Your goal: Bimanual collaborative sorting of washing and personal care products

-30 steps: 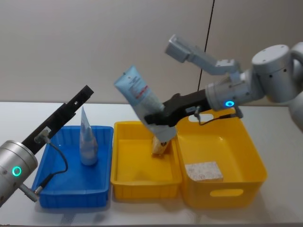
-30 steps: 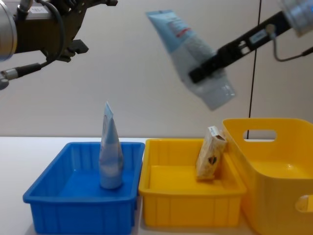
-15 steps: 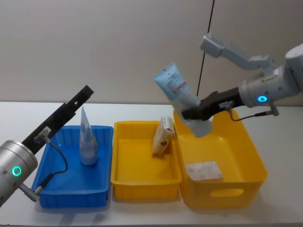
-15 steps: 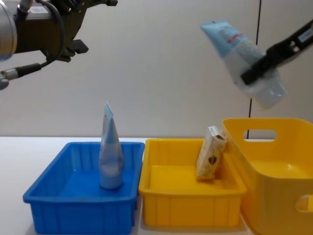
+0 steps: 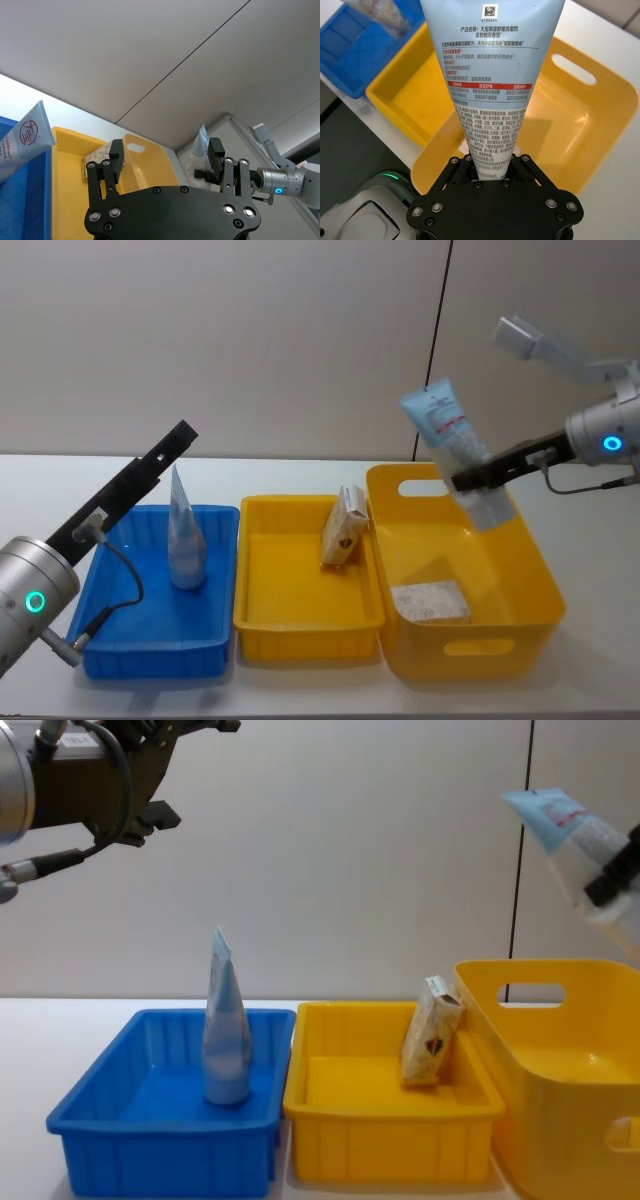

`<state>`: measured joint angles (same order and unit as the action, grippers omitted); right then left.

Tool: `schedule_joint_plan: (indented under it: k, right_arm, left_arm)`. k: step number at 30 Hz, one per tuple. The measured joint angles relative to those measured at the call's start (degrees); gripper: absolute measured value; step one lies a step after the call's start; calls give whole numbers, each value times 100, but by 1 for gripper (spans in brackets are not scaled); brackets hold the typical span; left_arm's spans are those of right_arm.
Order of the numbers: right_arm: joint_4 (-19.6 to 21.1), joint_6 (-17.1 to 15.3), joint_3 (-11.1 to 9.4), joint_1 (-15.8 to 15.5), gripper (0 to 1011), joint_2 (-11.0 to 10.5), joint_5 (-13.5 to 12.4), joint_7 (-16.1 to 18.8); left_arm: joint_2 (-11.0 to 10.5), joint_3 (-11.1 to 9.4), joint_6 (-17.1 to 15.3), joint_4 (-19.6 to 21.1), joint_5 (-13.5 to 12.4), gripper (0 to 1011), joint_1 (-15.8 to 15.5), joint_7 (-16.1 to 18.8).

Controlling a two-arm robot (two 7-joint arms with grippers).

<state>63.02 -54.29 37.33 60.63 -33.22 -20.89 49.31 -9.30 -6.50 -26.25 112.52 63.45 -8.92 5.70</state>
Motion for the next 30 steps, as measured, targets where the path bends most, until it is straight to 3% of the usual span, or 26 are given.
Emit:
schedule_joint_plan:
  k: [13, 22, 30]
  right_arm:
    - [-1076, 63, 181, 376, 166, 177, 23, 124]
    - [-2048, 483, 460, 781, 166, 566, 133, 436]
    - [-2418, 581, 704, 1001, 164, 774, 295, 604]
  left_arm:
    - [0, 0, 0, 0, 0, 1001, 0, 0]
    - [0, 0, 0, 0, 0, 1001, 0, 0]
    - [0, 0, 0, 0, 0, 1001, 0, 0]
